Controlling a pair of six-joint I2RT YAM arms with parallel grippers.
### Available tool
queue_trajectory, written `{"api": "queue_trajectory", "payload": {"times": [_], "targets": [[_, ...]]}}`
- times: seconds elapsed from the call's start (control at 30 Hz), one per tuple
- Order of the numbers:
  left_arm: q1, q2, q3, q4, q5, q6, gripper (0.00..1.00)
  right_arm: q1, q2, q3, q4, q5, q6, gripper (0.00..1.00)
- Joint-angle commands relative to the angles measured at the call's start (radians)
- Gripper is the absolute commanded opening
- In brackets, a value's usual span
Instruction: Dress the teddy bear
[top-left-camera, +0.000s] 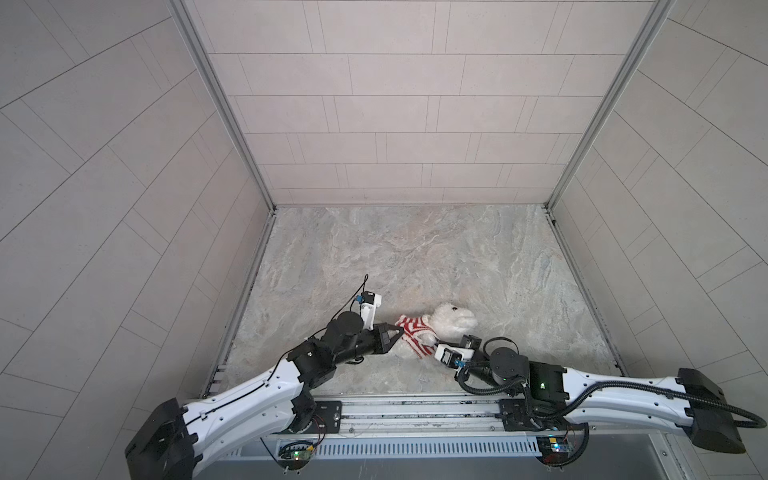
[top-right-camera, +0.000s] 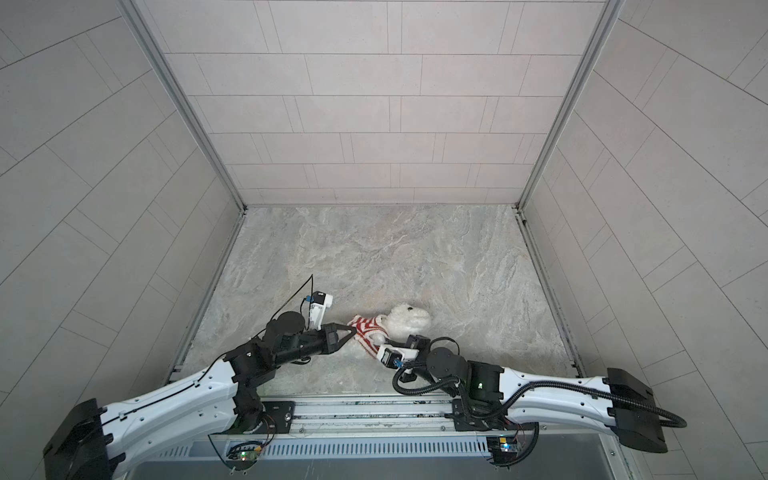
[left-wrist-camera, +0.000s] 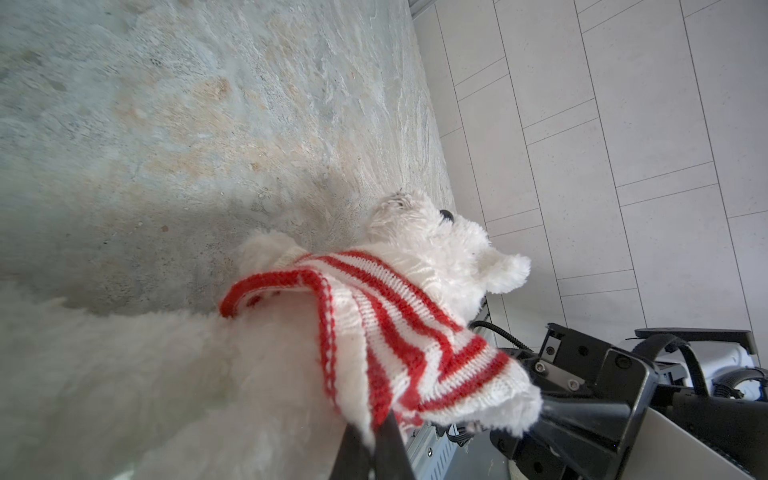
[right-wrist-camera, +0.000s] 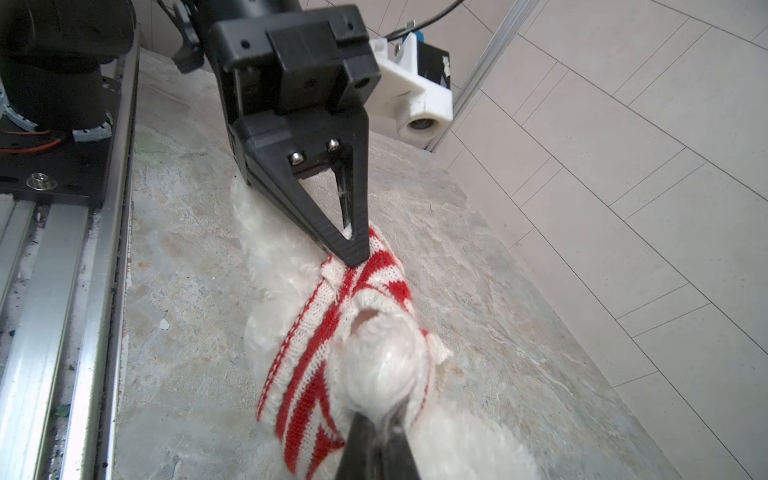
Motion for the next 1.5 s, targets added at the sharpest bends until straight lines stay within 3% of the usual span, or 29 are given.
{"api": "queue_trajectory", "payload": {"times": [0.0,0.23,0.37,0.57,0.73,0.87,1.13,1.47], "targets": [[0.018,-0.016,0.021,-0.049,-0.023,0.025,0.00,0.002,-0.044,-0.012,0.000,-0.030,-0.028,0.00],[-0.019,0.003,0.038,-0.034,0.010,0.051,0.00,0.002,0.028,0.004,0.065,0.002,0.001,0.00],[-0.084,0.051,0.057,-0.022,-0.017,0.060,0.00,0.003,0.095,-0.005,0.174,-0.076,0.000,0.00],[-0.107,0.107,0.036,0.056,-0.025,0.024,0.00,0.002,0.115,0.010,0.172,-0.209,-0.020,0.00],[-0.107,0.097,0.034,0.043,-0.044,0.021,0.00,0.002,0.044,-0.032,0.169,-0.081,0.027,0.23],[-0.108,0.110,0.030,0.061,-0.037,0.016,0.00,0.002,0.013,0.007,0.063,-0.085,0.051,0.33],[-0.107,0.141,0.034,0.100,-0.028,0.001,0.00,0.002,0.100,0.060,0.027,-0.157,0.035,0.37],[-0.107,0.152,0.048,0.099,-0.022,0.002,0.00,0.002,0.241,0.121,0.066,-0.099,0.031,0.36]]}}
